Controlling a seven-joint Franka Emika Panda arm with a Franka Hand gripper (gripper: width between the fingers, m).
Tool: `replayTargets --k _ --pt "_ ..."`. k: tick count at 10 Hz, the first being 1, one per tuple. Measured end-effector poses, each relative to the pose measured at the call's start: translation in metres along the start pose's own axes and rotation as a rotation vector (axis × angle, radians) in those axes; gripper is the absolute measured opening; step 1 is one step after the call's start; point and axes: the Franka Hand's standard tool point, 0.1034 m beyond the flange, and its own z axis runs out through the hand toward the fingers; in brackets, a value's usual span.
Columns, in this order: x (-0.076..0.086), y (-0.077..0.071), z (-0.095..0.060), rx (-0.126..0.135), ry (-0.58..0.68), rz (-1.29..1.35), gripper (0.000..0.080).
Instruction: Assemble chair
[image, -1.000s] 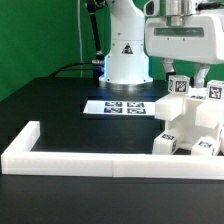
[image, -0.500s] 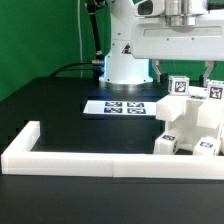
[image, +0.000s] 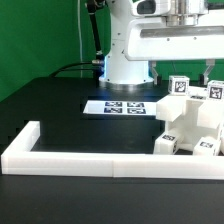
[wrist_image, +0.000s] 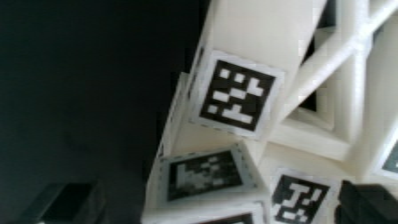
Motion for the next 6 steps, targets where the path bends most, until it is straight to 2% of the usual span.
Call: replayTargets --k 1,3,5,6 --pt "0.0006 0.0029 -0.0003 -0.010 0.000 -0.097 0.0649" --pt "0.0008 0.0042 -0.0003 -0.010 0.000 -0.116 0.0626" --pt "0.0008 0.0041 -0.0004 -0.010 0.000 -0.115 0.0284" --pt "0.0008 0.0041 -0.0003 -0.009 0.000 -0.109 0.0284"
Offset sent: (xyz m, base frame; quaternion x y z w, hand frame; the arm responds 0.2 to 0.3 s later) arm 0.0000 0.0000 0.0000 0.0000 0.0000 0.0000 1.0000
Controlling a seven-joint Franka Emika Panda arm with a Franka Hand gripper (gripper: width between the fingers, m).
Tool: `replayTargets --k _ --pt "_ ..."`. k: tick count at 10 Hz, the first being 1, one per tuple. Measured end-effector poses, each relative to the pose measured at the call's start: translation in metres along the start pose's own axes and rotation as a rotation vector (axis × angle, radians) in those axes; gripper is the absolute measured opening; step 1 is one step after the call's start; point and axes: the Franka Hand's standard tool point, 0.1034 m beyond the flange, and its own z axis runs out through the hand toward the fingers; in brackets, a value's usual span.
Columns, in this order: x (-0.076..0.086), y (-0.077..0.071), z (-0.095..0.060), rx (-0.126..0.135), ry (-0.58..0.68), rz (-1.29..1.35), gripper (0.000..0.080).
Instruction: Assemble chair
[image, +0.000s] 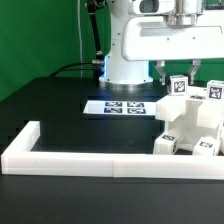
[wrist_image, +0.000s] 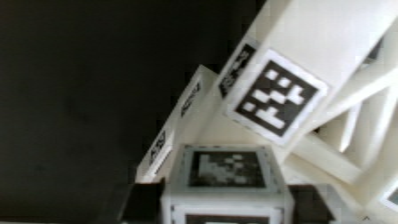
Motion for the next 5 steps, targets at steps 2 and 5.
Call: replayTargets --k 2,5 --pt "0.0000 -0.0001 0.0000 0.001 0.000 0.025 0.0287" --pt "-0.0001 -0.0008 0.0001 0.003 0.000 0.251 0.0287"
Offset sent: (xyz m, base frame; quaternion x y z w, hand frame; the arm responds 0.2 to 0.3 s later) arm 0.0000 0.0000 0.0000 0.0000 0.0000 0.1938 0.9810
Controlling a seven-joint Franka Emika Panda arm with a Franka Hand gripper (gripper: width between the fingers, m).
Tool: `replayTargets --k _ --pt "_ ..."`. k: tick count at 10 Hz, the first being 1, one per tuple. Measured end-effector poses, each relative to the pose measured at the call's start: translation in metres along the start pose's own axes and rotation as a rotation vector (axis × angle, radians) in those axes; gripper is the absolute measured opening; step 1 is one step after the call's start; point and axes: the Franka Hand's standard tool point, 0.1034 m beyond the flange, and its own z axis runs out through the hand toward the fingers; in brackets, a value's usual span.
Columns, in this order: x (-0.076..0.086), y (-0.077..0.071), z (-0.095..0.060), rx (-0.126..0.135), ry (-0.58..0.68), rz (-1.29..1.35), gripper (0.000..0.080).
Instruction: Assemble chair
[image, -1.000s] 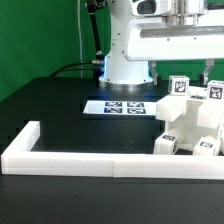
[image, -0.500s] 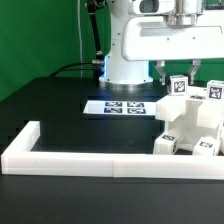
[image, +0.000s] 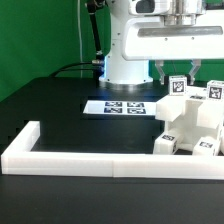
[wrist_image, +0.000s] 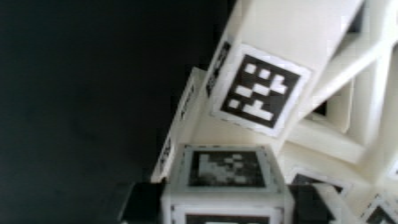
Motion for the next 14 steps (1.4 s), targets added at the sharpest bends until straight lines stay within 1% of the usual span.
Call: replayTargets --k 7,8,14 --pt "-0.0006 -0.0020 0.0001 0.002 -0.001 0.428 0.0288" --pt "-0.0008 -0.0028 0.0002 0.007 -0.003 0.516 0.0289" --pt "-0.0015 -0.0051 0.0004 0.014 -0.009 0.877 0.0289"
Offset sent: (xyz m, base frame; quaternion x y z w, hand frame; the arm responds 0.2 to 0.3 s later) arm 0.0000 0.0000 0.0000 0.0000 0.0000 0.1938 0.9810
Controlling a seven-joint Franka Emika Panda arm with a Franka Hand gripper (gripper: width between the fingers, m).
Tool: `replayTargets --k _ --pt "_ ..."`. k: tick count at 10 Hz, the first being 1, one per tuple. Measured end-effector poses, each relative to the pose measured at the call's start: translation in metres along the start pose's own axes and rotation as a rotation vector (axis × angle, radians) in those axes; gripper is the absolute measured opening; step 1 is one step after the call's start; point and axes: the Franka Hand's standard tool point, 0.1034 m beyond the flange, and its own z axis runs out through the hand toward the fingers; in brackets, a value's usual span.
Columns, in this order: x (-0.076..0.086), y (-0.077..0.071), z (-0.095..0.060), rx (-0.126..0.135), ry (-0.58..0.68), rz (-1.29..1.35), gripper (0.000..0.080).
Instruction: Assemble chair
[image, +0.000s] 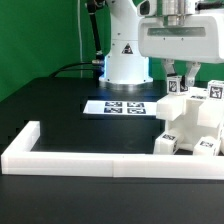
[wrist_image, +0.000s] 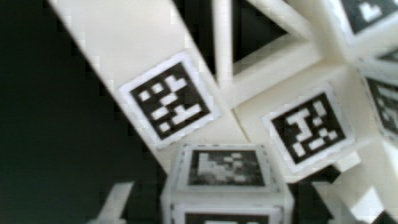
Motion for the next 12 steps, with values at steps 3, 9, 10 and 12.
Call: replayTargets --k 3,9,10,12 --pt "-0.0006 -0.0002 0.0002 0.002 -0.003 0.163 0.0289" --pt "-0.0032 -0.0011 0.0006 0.005 -0.014 0.475 0.0289" --pt "-0.0039 -0.0014 0.0007 0.005 -0.016 0.496 0.0289" --pt "-0.0040 -0.0014 0.0007 0.006 -0.016 0.436 0.0512"
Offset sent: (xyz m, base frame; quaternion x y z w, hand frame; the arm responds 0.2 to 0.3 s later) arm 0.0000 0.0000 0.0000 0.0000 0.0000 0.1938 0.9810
